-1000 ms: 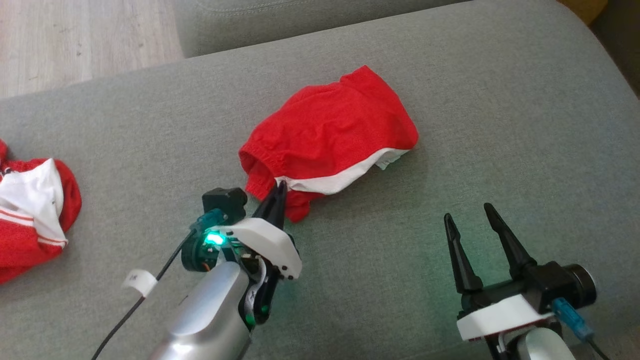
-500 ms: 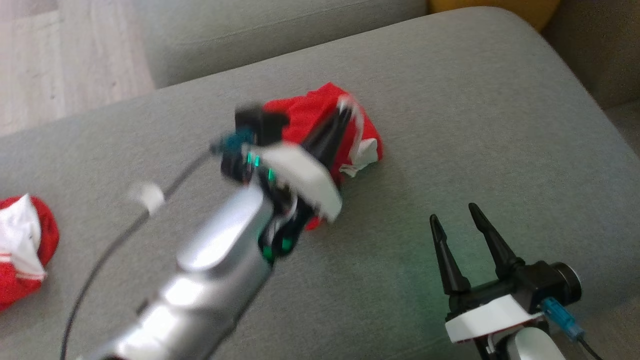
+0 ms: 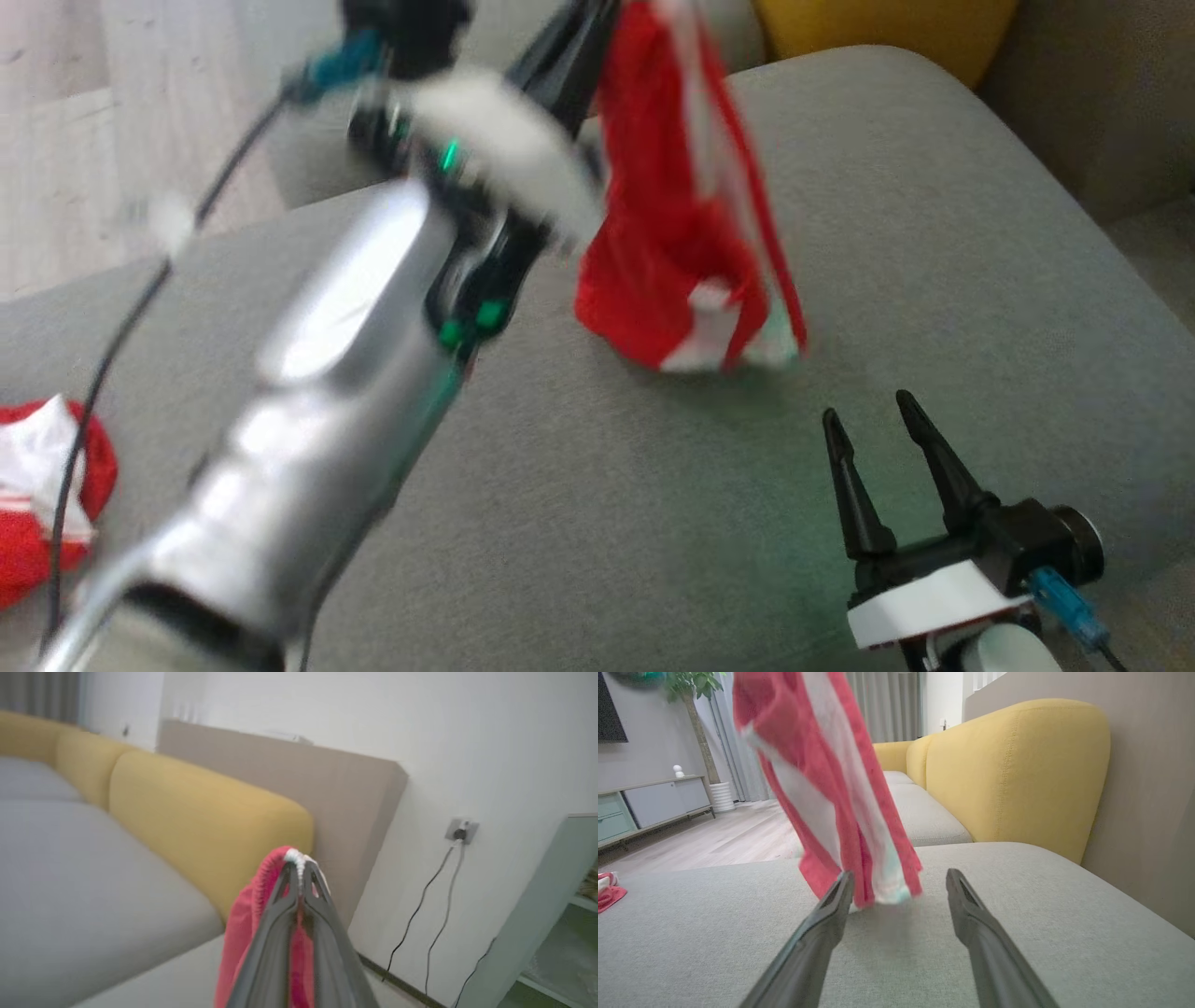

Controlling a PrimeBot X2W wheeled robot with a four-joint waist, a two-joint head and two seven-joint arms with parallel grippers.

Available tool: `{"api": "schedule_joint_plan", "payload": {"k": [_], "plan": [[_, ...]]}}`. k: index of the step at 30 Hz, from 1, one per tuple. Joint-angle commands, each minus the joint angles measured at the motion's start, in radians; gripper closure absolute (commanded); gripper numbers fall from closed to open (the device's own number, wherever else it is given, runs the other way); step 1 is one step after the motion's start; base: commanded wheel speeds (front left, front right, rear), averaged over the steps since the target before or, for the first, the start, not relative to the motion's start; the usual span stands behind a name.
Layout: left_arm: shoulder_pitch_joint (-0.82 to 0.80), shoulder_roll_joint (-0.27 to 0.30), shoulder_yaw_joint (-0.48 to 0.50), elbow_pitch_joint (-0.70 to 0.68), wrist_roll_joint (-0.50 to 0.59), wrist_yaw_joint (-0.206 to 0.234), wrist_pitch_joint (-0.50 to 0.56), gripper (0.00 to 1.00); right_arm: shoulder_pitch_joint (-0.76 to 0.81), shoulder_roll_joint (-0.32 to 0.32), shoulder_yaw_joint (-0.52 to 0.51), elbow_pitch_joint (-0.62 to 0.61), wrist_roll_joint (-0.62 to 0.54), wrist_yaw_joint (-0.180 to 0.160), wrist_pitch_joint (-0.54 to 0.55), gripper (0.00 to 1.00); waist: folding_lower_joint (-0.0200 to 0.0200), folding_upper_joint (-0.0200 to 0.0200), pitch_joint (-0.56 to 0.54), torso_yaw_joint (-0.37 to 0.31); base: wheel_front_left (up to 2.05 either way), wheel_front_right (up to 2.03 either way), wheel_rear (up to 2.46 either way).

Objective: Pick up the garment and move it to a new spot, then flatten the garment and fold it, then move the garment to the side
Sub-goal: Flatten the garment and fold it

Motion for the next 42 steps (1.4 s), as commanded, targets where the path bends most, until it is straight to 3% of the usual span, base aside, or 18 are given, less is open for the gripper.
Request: {"api": "schedule_joint_plan", "payload": {"k": [1,8,14,24,30,42], "plan": [[0.049,0.057,0.04,-0.014,-0.011,0.011,-0.004,1.0,-0.015,-0.004,0.02,-0.035,0.006,0.008,-0.011,0.0,0.0,0.0,0.007,0.033,0.0,0.0,0.0],[0.303,0.167,0.058,-0.027,-0.028,0.053,-0.065,1.0,-0.011,-0.004,-0.008,-0.018,0.008,0.008,-0.011,0.0,0.0,0.0,0.041,0.14,0.0,0.0,0.0],[0.342,0.205,0.076,-0.045,-0.027,0.065,-0.094,1.0,-0.046,-0.004,-0.027,0.08,0.01,0.008,-0.011,0.0,0.0,0.0,0.059,0.21,0.0,0.0,0.0],[0.296,0.202,0.07,-0.063,-0.015,0.074,-0.082,1.0,-0.174,-0.004,0.003,0.276,0.029,0.008,-0.011,0.0,0.0,0.0,0.098,0.254,0.0,0.0,0.0],[0.279,0.191,0.064,-0.059,-0.012,0.074,-0.082,1.0,-0.216,-0.004,0.078,0.386,0.09,0.008,-0.011,0.0,0.0,0.0,0.11,0.265,0.0,0.0,0.0],[0.266,0.186,0.062,-0.046,-0.016,0.071,-0.086,1.0,-0.252,-0.004,0.158,0.435,0.17,0.008,-0.011,0.03,0.0,0.0,0.124,0.269,0.0,0.0,0.0]]}}
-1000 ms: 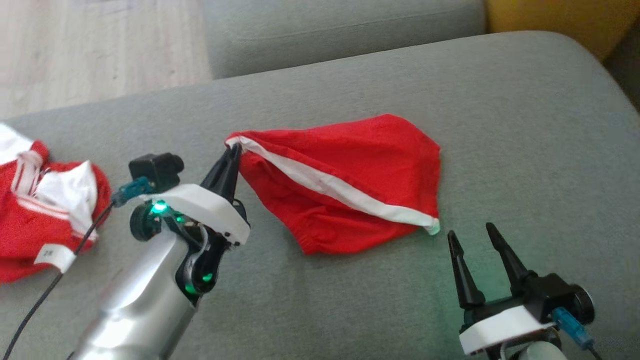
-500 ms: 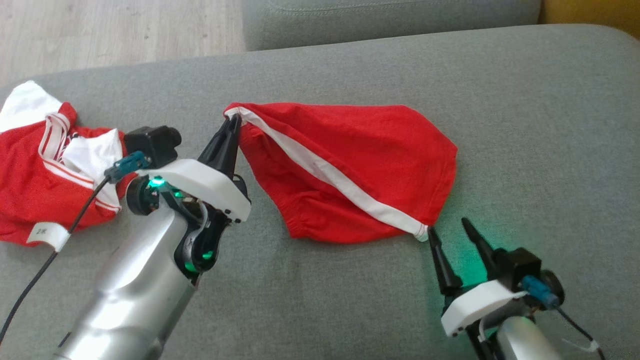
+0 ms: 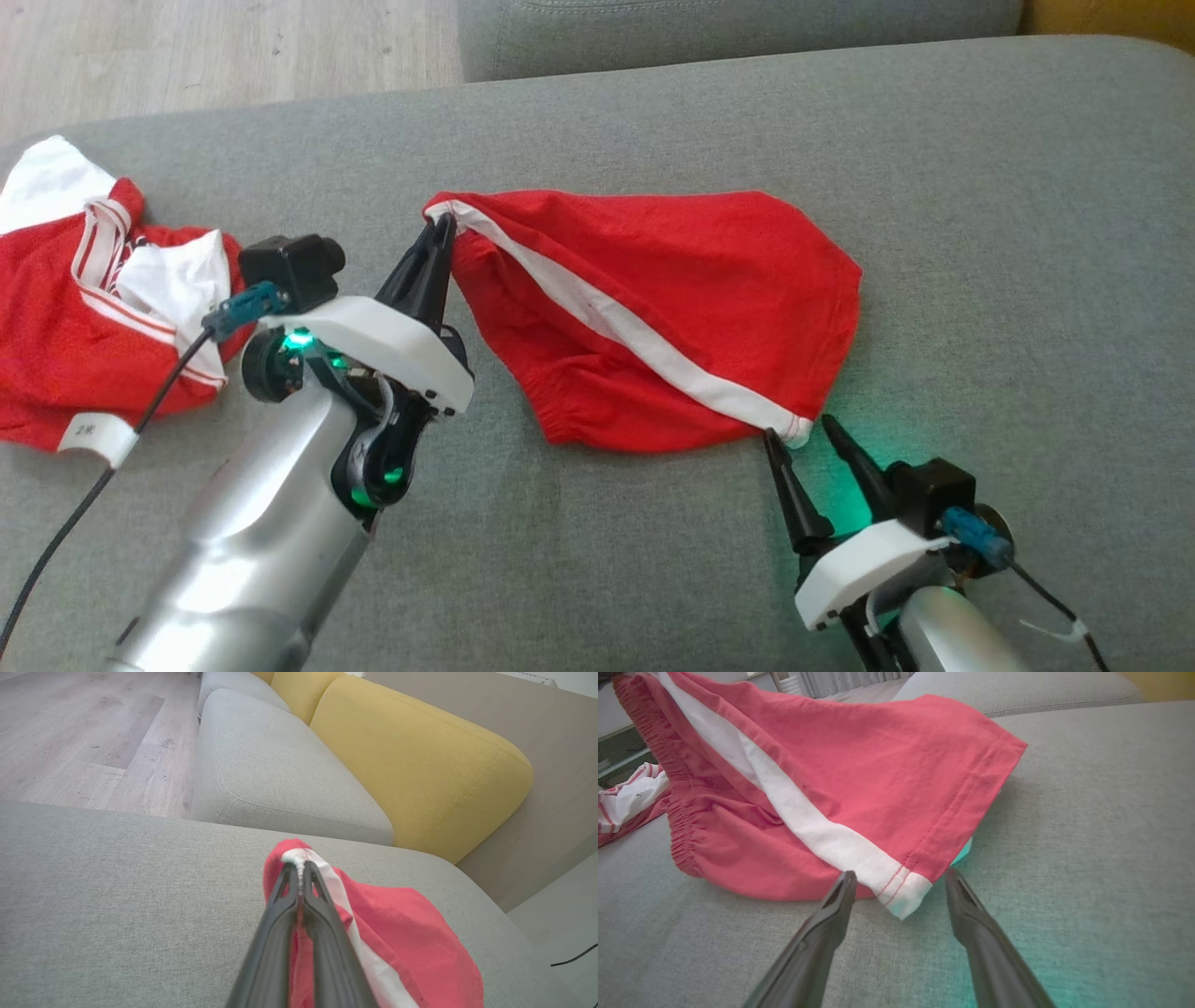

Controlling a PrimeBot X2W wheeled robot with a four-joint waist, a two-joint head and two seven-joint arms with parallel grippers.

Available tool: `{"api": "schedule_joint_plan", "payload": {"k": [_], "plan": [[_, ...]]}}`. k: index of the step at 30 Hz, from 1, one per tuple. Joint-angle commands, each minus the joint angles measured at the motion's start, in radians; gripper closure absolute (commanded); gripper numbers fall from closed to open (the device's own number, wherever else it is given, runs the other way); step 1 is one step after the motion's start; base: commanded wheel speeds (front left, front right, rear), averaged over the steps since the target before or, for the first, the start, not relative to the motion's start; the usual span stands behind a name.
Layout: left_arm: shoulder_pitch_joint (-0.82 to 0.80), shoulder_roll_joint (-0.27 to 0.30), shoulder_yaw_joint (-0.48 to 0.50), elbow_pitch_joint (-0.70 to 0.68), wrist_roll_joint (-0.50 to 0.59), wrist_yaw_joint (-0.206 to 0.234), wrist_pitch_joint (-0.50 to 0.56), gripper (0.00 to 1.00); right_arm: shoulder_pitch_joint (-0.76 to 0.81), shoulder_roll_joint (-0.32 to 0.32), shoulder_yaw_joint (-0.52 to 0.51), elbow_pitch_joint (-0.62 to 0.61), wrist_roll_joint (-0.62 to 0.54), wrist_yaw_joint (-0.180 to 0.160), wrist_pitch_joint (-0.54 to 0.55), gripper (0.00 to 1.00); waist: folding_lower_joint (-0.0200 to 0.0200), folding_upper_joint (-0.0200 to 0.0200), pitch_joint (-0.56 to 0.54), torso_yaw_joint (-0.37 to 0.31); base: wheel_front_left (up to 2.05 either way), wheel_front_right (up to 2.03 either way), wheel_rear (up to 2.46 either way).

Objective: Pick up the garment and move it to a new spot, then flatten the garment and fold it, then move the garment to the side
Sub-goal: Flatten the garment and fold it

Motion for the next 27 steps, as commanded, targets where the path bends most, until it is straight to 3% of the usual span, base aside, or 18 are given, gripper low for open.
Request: {"api": "schedule_joint_plan", "payload": {"k": [1,7,11,19,27], "plan": [[-0.069,0.02,0.038,-0.025,0.004,-0.001,-0.009,1.0,-0.031,-0.002,0.031,-0.016,0.012,0.008,-0.011,0.09,0.0,0.0,0.002,0.002,0.0,0.0,0.0],[-0.075,0.021,0.035,-0.022,0.002,-0.001,-0.005,1.0,-0.045,-0.002,0.041,0.005,0.024,0.008,-0.011,0.32,0.0,0.0,0.007,0.007,0.0,0.0,0.0],[-0.078,0.02,0.034,-0.02,0.002,0.0,-0.004,1.0,-0.057,-0.002,0.044,0.02,0.014,0.008,-0.011,1.0,0.0,0.0,0.008,0.007,0.0,0.0,0.0],[-0.059,0.023,0.034,-0.004,-0.008,-0.012,-0.018,1.0,-0.047,-0.002,0.001,-0.017,-0.061,0.008,-0.011,1.0,0.0,0.0,-0.037,-0.004,0.0,0.0,0.0],[-0.018,0.038,0.046,-0.024,-0.018,-0.018,-0.052,1.0,-0.011,-0.018,-0.124,-0.2,-0.177,0.008,-0.011,1.0,0.0,0.0,-0.145,-0.027,0.0,0.0,0.0]]}}
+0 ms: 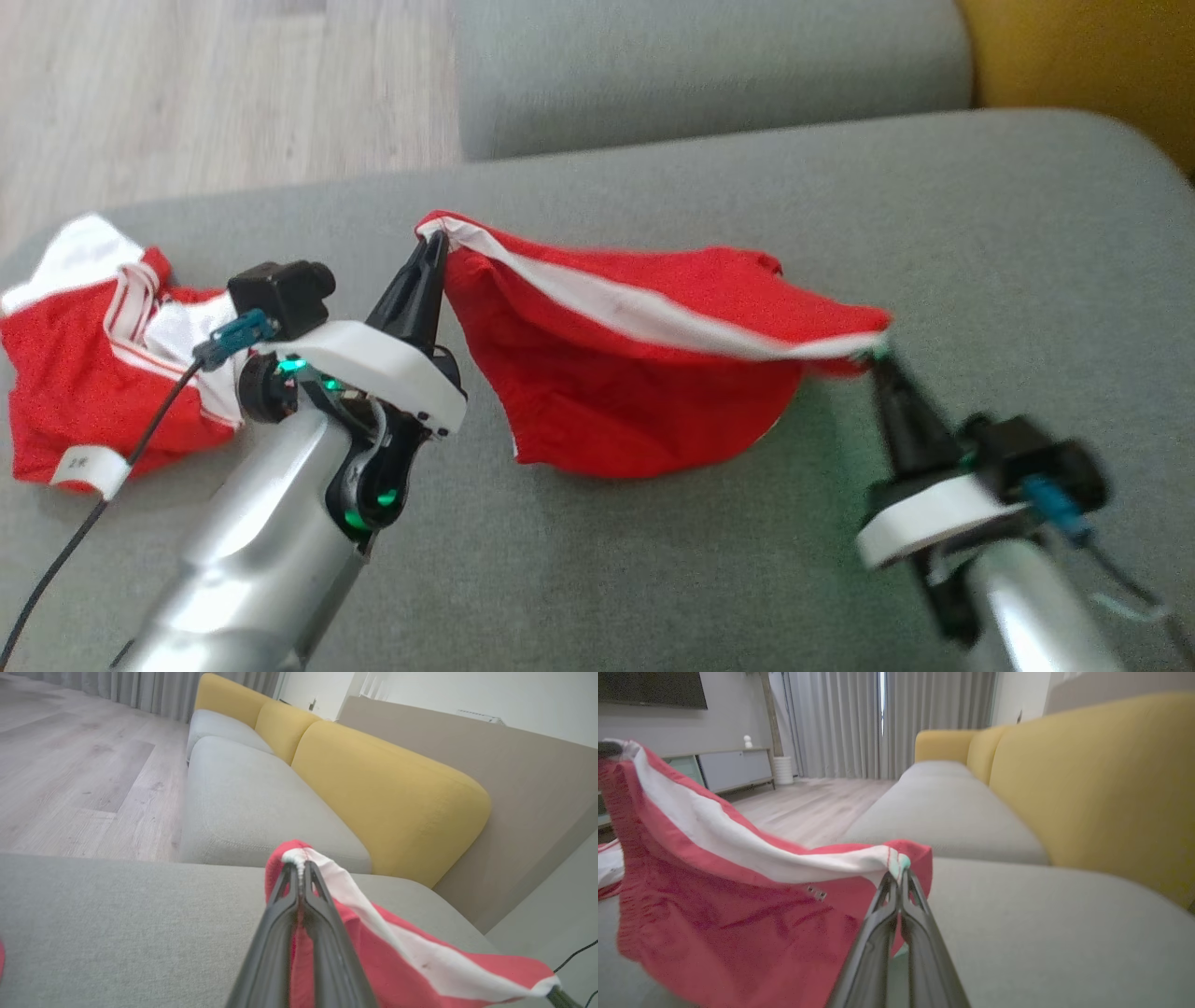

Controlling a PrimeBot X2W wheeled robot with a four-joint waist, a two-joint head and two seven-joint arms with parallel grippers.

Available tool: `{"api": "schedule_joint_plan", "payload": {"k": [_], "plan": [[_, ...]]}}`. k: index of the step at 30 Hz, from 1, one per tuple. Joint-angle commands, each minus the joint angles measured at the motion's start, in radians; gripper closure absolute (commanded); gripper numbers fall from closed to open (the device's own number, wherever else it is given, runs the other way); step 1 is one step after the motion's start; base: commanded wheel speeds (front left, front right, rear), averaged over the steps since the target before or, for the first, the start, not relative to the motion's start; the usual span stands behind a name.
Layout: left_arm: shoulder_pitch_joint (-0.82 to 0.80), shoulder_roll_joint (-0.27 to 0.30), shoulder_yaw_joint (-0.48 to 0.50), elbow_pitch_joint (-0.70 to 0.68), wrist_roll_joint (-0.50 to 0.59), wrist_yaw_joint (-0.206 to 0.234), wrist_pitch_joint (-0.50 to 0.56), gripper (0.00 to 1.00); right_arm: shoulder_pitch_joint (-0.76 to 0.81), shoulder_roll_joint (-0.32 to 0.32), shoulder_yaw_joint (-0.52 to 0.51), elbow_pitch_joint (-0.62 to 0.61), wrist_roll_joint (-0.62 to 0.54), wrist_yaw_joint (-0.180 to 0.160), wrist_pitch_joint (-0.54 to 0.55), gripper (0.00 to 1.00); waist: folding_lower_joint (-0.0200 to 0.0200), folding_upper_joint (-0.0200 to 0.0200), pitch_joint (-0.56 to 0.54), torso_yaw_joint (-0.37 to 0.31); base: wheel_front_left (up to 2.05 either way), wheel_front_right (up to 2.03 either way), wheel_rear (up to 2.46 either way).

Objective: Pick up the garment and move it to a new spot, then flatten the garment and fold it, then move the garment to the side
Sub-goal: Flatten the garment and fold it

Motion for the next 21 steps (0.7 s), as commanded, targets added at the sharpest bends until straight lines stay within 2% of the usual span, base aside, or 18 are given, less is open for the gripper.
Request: {"api": "schedule_joint_plan", "payload": {"k": [1,5,9,10,14,18,21], "plan": [[-0.047,0.033,0.047,-0.039,-0.003,-0.004,-0.009,1.0,-0.028,-0.015,0.008,-0.047,-0.009,0.008,-0.011,1.0,0.0002,0.0,-0.032,-0.012,0.0,0.0,0.0],[-0.054,0.058,0.051,-0.093,0.007,-0.001,-0.009,1.0,-0.075,-0.081,-0.034,-0.155,-0.064,0.008,-0.011,1.0,0.0002,0.0,-0.067,-0.021,0.0,0.0,0.0],[-0.087,0.081,0.05,-0.124,0.027,0.005,0.005,1.0,-0.187,-0.157,-0.04,-0.181,-0.066,0.008,-0.011,1.0,0.0002,0.0,-0.079,-0.024,0.0,0.0,0.0],[-0.121,0.085,0.044,-0.125,0.038,0.0,0.019,1.0,-0.258,-0.204,-0.031,-0.166,-0.062,0.008,-0.011,1.0,0.0002,0.0,-0.071,-0.017,0.0,0.0,0.0],[-0.229,0.077,0.032,-0.091,0.072,-0.022,0.033,1.0,-0.416,-0.279,-0.002,-0.089,-0.017,0.008,-0.011,1.0,0.0002,0.0,-0.027,0.006,0.0,0.0,0.0],[-0.385,0.065,0.014,-0.015,0.148,-0.044,0.015,1.0,-0.608,-0.339,0.061,0.009,0.032,0.008,-0.002,1.0,0.0002,0.0,0.072,0.025,0.0,0.0,0.0],[-0.507,0.045,0.007,0.068,0.204,-0.063,-0.037,1.0,-0.759,-0.365,0.089,0.071,0.051,0.008,-0.004,1.0,0.0002,0.0,0.142,0.032,0.0,0.0,0.0]]}}
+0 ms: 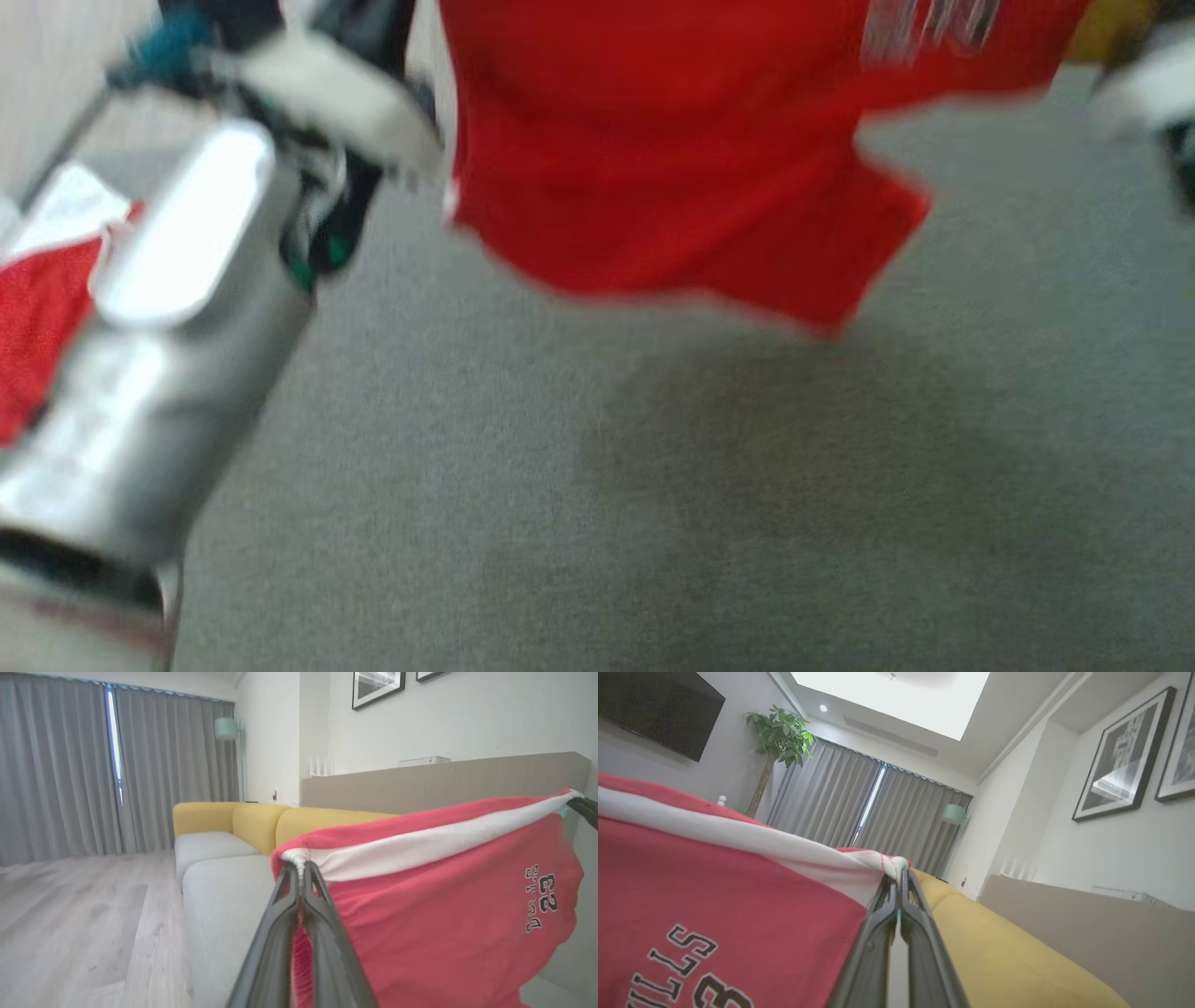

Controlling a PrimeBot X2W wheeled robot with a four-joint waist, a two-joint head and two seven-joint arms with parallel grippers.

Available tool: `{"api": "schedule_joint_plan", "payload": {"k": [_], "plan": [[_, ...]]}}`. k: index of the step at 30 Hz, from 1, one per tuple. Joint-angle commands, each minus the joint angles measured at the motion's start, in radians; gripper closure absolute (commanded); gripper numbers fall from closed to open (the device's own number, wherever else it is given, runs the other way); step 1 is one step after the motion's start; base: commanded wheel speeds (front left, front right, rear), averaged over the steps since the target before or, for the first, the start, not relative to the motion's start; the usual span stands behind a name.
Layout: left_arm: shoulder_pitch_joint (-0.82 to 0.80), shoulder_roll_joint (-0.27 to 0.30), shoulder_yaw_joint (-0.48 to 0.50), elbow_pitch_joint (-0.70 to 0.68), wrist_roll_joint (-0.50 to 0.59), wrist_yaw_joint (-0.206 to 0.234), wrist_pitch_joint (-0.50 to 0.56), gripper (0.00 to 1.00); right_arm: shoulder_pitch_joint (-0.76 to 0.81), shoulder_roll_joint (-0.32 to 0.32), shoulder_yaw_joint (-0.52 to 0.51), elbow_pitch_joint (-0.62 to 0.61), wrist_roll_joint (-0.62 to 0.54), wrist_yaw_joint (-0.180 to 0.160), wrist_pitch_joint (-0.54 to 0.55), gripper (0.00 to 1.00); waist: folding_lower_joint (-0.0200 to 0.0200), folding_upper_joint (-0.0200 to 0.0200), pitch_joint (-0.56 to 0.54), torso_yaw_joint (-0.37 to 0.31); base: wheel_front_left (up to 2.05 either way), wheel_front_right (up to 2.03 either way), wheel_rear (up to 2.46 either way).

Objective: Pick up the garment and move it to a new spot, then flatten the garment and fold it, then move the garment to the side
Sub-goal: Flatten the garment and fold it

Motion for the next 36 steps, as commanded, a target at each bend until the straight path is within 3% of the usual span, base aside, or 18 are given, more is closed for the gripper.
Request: {"api": "schedule_joint_plan", "payload": {"k": [1,6,12,18,26,36], "plan": [[-0.109,0.018,0.041,0.021,0.023,-0.011,-0.038,1.0,-0.103,-0.025,0.017,-0.001,0.004,0.008,-0.001,1.0,-0.0003,0.0,0.093,0.016,0.0,0.0,0.0],[-0.268,-0.03,0.069,0.134,0.06,-0.037,-0.173,1.0,-0.272,-0.051,0.008,0.012,-0.027,0.008,-0.006,1.0,-0.0003,0.0,0.17,0.016,0.0,0.0,0.0],[-0.23,-0.044,0.103,0.148,0.117,-0.051,-0.212,1.0,-0.234,-0.072,0.006,-0.068,-0.054,0.008,-0.006,1.0,-0.0003,0.0,0.223,-0.002,0.0,0.0,0.0],[0.057,-0.062,0.153,0.014,0.22,-0.065,-0.213,1.0,0.018,-0.112,0.005,-0.165,-0.071,0.008,-0.006,1.0,-0.0003,0.0,0.233,0.001,0.0,0.0,0.0],[0.434,-0.066,0.143,-0.091,0.332,-0.073,-0.213,1.0,0.376,-0.122,-0.057,-0.252,-0.022,0.008,-0.007,1.0,-0.0003,0.0,0.151,-0.014,0.0,0.0,0.0],[0.842,-0.046,0.09,-0.184,0.415,-0.032,-0.213,1.0,0.853,-0.145,-0.142,-0.435,0.023,0.008,0.054,1.0,-0.0003,0.0,0.025,-0.016,0.0,0.0,0.0]]}}
